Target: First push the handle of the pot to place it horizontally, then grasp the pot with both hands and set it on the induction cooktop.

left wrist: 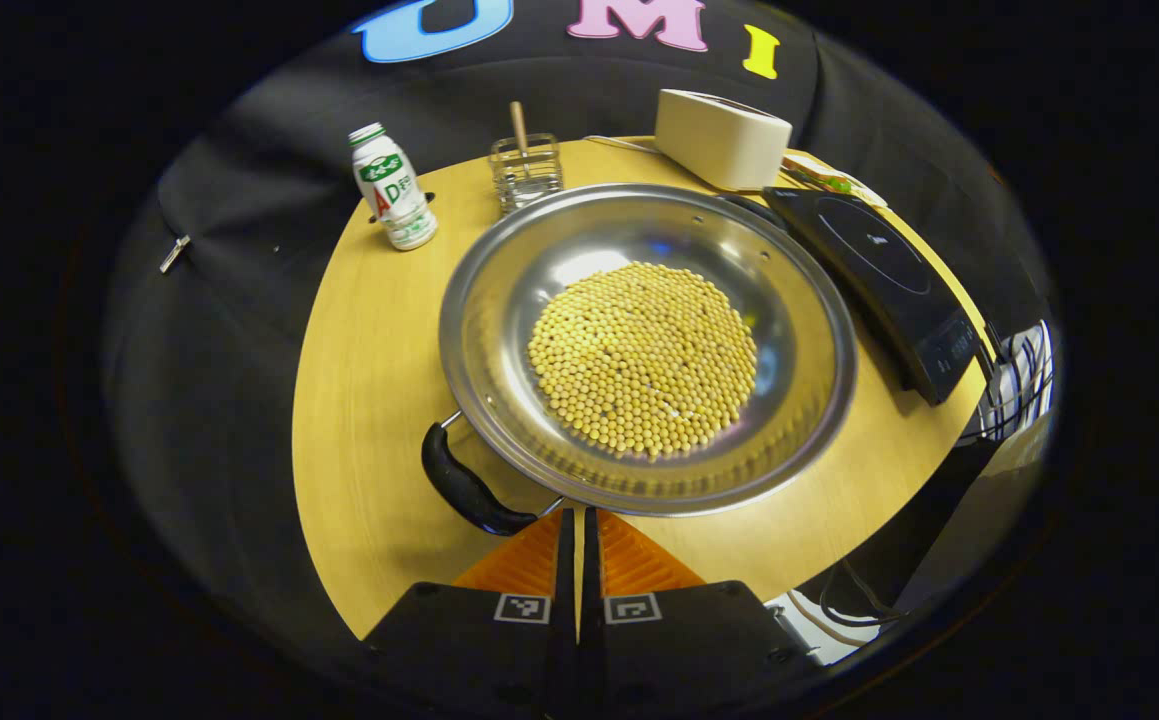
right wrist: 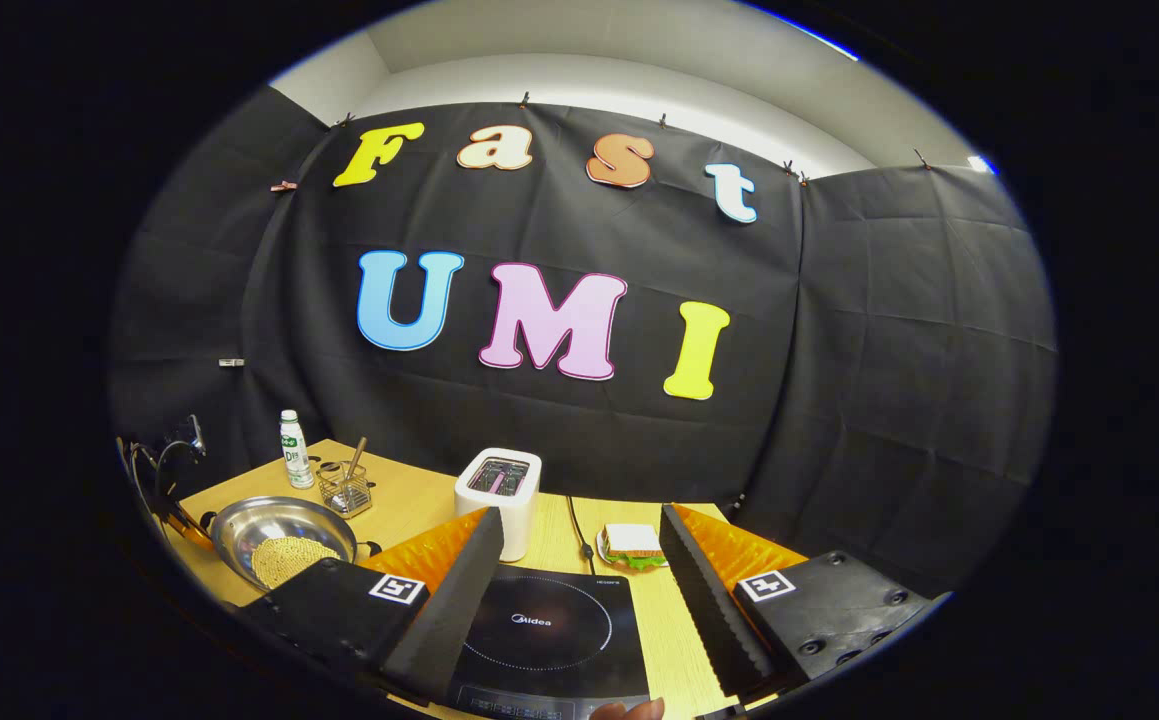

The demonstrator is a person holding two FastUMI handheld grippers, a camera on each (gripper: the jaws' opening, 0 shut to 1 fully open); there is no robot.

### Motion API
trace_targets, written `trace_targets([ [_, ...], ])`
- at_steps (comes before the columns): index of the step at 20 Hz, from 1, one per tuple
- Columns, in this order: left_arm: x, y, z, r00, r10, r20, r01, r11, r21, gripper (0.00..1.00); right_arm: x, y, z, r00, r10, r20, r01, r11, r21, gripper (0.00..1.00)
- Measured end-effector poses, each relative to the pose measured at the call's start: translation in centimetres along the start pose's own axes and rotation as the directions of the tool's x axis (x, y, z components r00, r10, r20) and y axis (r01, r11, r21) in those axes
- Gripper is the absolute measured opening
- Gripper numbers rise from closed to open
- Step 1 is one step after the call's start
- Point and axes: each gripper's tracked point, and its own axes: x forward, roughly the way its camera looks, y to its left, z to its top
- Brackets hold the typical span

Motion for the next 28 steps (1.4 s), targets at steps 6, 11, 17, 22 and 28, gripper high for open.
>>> trace_targets([
  [6,2.1,5.9,1.9,0.998,0.066,-0.004,-0.066,0.998,-0.016,0.05,0.5,-0.1,-0.6,0.999,-0.024,-0.026,0.023,1.000,-0.020,0.98],
  [11,4.0,9.0,3.7,0.994,0.108,-0.011,-0.108,0.994,0.019,0.05,0.6,0.6,-1.0,0.999,-0.028,-0.042,0.027,0.999,-0.031,0.98],
  [17,3.8,10.1,3.9,0.986,0.160,0.042,-0.161,0.987,0.016,0.05,0.8,2.3,-1.6,0.998,-0.001,-0.067,-0.001,1.000,-0.030,0.98],
  [22,0.0,10.2,3.0,0.960,0.219,0.175,-0.216,0.976,-0.039,0.42,1.4,5.5,-1.9,0.994,0.066,-0.091,-0.065,0.998,0.016,0.98],
  [28,-5.1,9.3,5.6,0.887,0.223,0.404,-0.168,0.972,-0.166,0.96,2.5,10.8,-2.5,0.971,0.199,-0.133,-0.190,0.979,0.077,0.98],
])
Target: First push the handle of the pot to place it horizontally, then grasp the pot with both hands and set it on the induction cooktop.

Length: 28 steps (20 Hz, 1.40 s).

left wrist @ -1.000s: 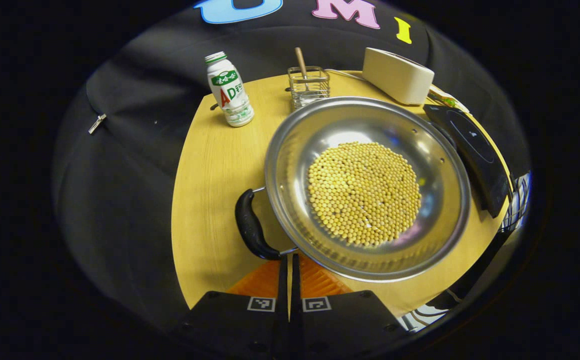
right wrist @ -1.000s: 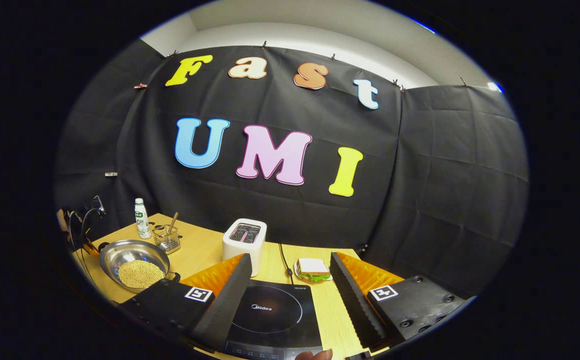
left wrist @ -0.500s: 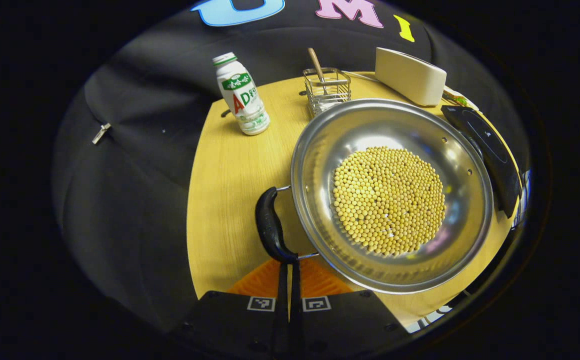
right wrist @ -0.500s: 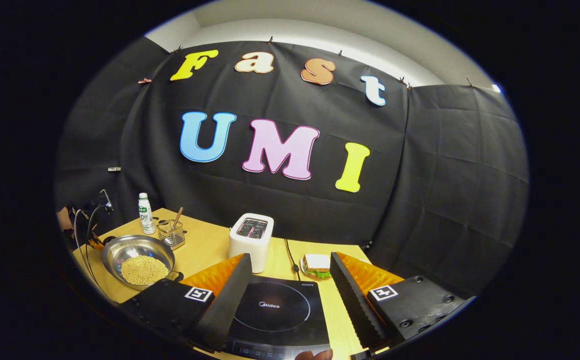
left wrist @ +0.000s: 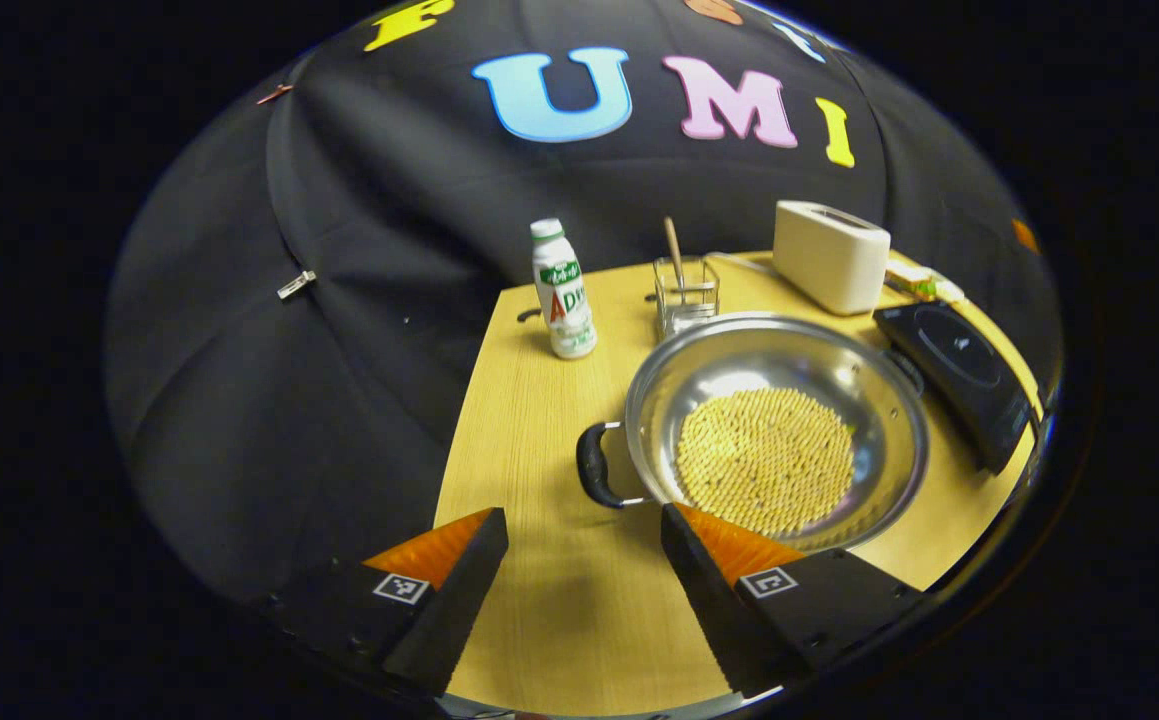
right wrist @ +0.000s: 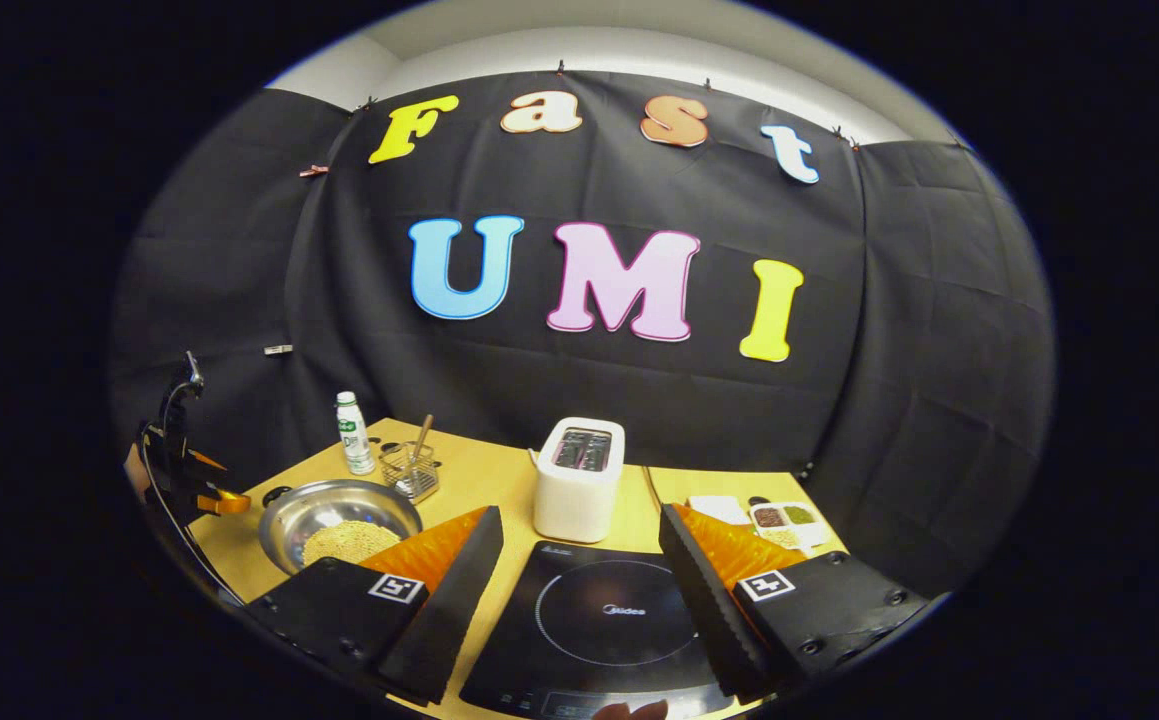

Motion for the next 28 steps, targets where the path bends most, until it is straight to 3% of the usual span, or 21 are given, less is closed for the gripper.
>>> trace_targets([
  [3,0.3,-0.4,1.4,0.998,-0.035,0.050,0.038,0.998,-0.054,0.96,1.7,3.2,-0.8,0.996,0.075,-0.047,-0.073,0.997,0.036,0.98],
  [6,1.7,-1.1,1.5,0.997,-0.068,0.032,0.069,0.997,-0.045,0.97,3.7,6.4,-2.2,0.985,0.138,-0.107,-0.132,0.989,0.060,0.98],
  [14,6.8,-2.1,0.6,0.989,-0.134,-0.054,0.130,0.989,-0.071,0.98,8.5,13.4,-7.5,0.935,0.231,-0.269,-0.198,0.970,0.144,0.98],
  [23,10.4,-1.9,-1.2,0.977,-0.153,-0.147,0.138,0.985,-0.102,0.95,13.2,17.6,-17.6,0.828,0.220,-0.515,-0.104,0.964,0.245,0.98],
  [27,11.2,-1.9,-1.1,0.976,-0.155,-0.153,0.140,0.985,-0.104,0.77,14.7,18.1,-21.2,0.786,0.191,-0.588,-0.068,0.972,0.224,0.99],
  [28,11.3,-1.9,-1.2,0.976,-0.154,-0.154,0.140,0.985,-0.101,0.76,14.8,18.2,-22.0,0.774,0.180,-0.606,-0.055,0.974,0.219,0.99],
])
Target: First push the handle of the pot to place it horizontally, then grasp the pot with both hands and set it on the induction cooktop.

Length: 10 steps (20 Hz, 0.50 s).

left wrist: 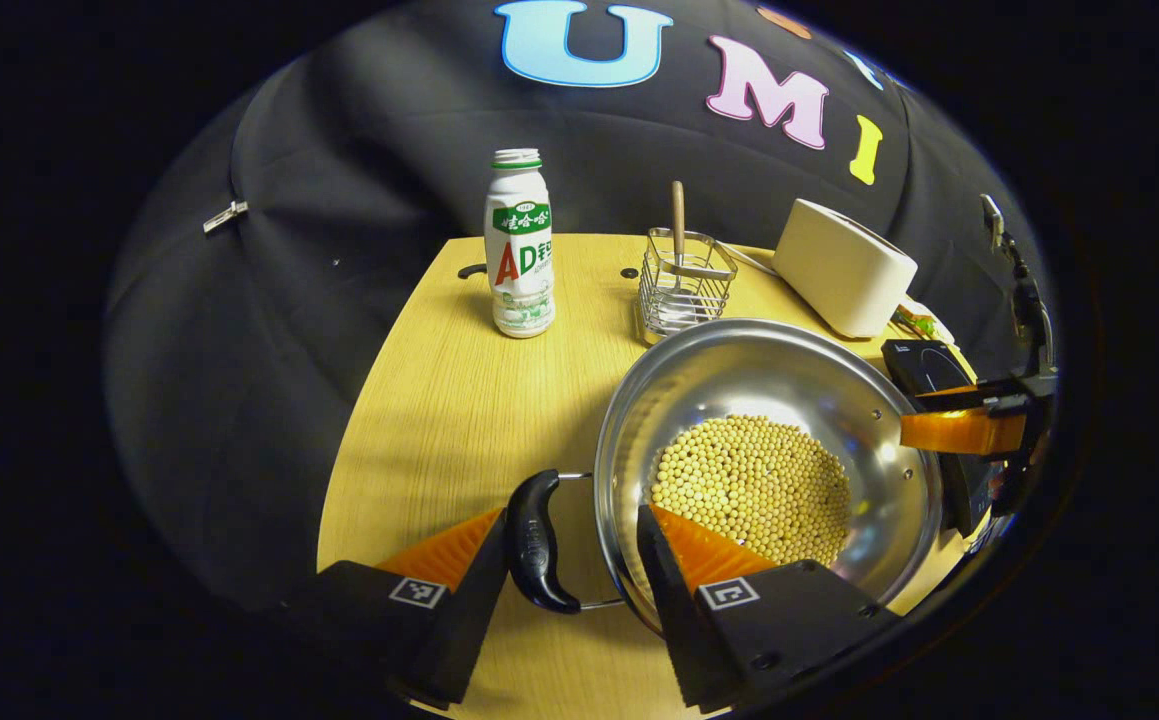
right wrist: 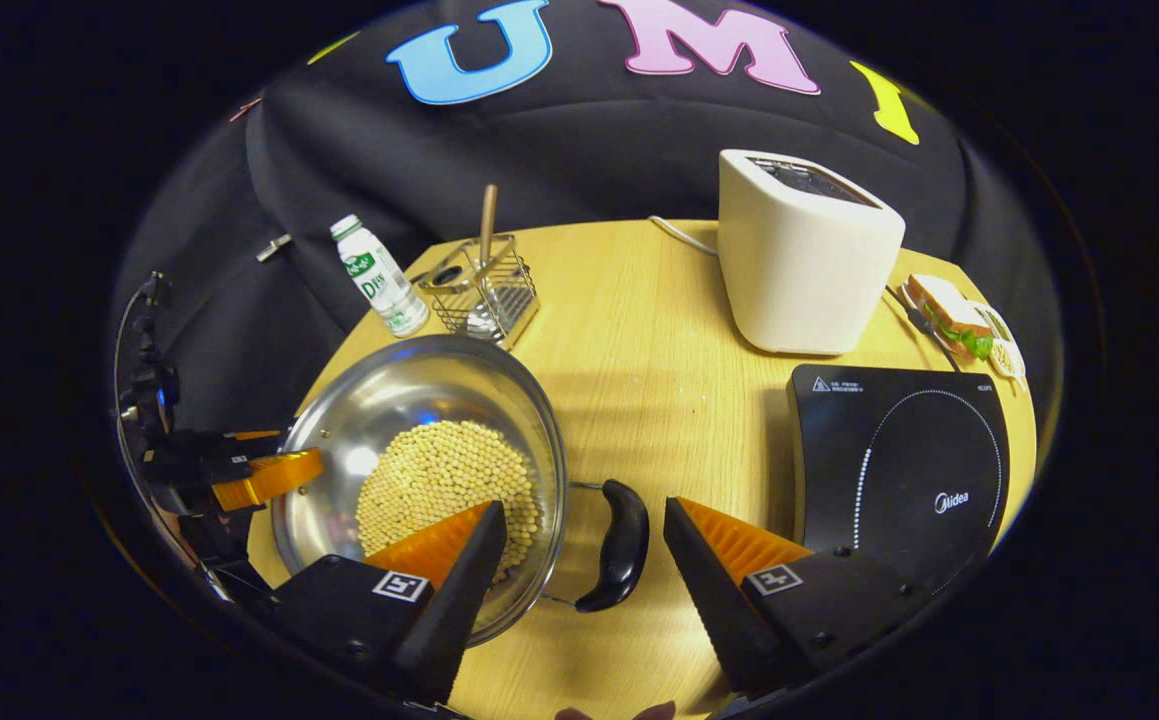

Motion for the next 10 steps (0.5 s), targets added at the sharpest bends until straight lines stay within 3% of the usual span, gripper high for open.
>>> trace_targets([
  [3,0.6,0.4,-0.3,1.000,0.012,-0.020,-0.012,1.000,0.004,0.74,1.6,-0.3,-0.8,0.999,-0.024,-0.033,0.024,0.999,0.024,0.96],
  [6,0.9,0.4,-0.2,1.000,0.025,-0.010,-0.025,1.000,-0.015,0.68,2.3,-0.5,-1.1,0.997,-0.058,-0.041,0.058,0.998,0.008,0.69],
  [10,0.7,0.3,-0.4,0.999,0.031,-0.022,-0.032,0.999,-0.011,0.62,2.5,-0.6,-0.8,0.996,-0.077,-0.049,0.078,0.997,0.014,0.58],
])
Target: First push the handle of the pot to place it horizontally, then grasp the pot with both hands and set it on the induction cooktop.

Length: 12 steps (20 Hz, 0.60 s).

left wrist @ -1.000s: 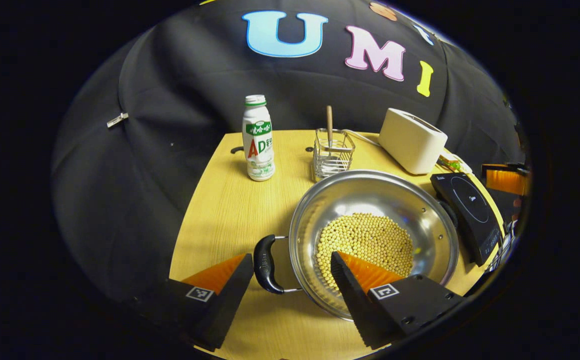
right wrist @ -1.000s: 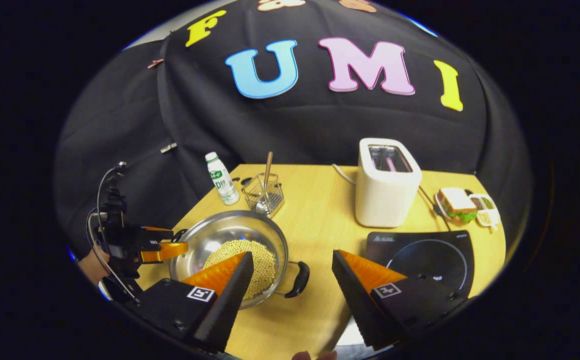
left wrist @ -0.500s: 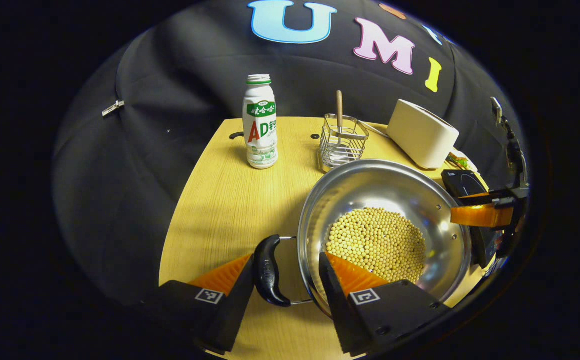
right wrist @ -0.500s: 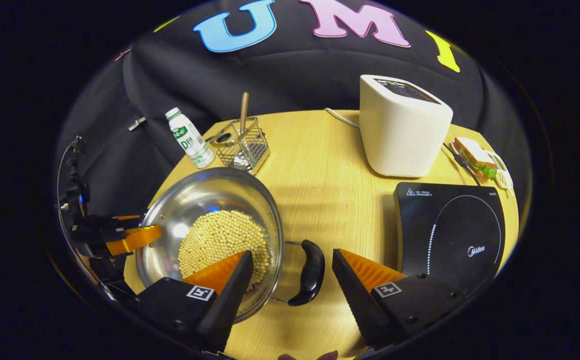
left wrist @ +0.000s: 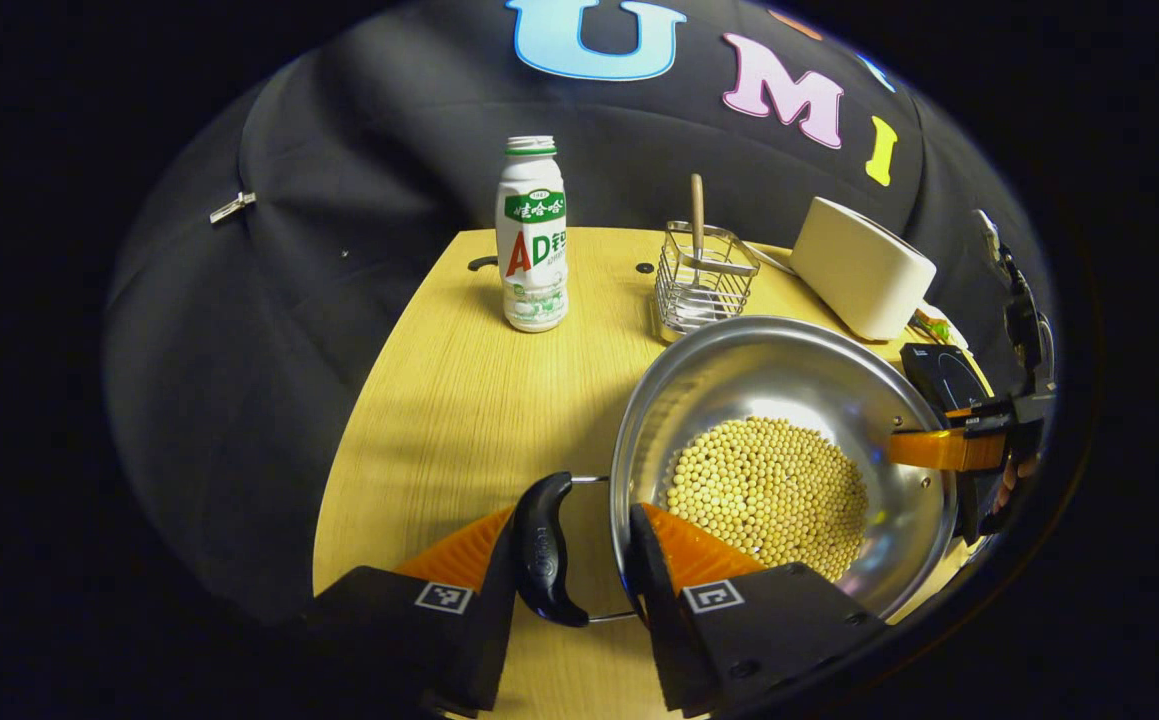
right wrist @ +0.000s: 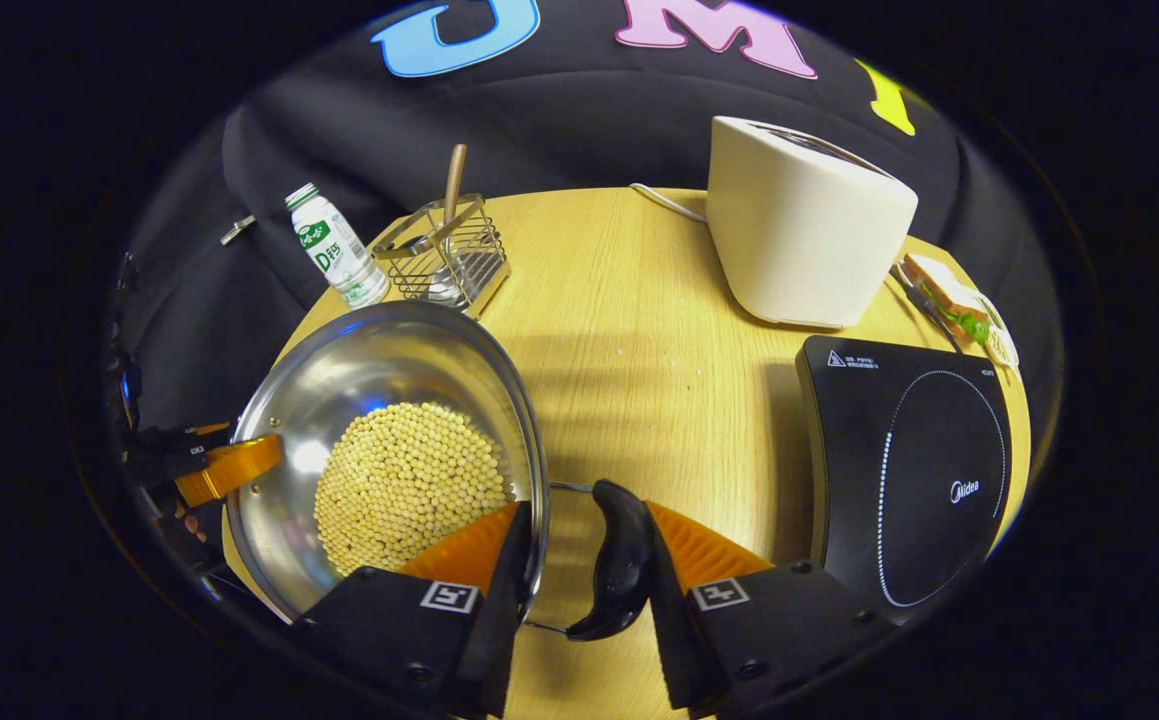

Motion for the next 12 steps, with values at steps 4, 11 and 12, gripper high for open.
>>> trace_targets([
  [4,-0.3,-0.2,0.1,1.000,0.013,-0.006,-0.014,1.000,-0.023,0.57,-0.1,0.1,0.3,1.000,-0.005,-0.006,0.005,0.999,-0.036,0.53],
  [11,-4.2,-2.9,2.4,0.999,0.027,0.044,-0.025,0.999,-0.042,0.55,-4.4,-2.0,2.2,1.000,0.015,0.009,-0.015,0.999,-0.048,0.53],
  [12,-4.6,-3.6,2.8,0.999,0.024,0.049,-0.022,0.999,-0.041,0.55,-5.1,-2.6,2.4,1.000,0.013,0.009,-0.013,0.999,-0.046,0.58],
])
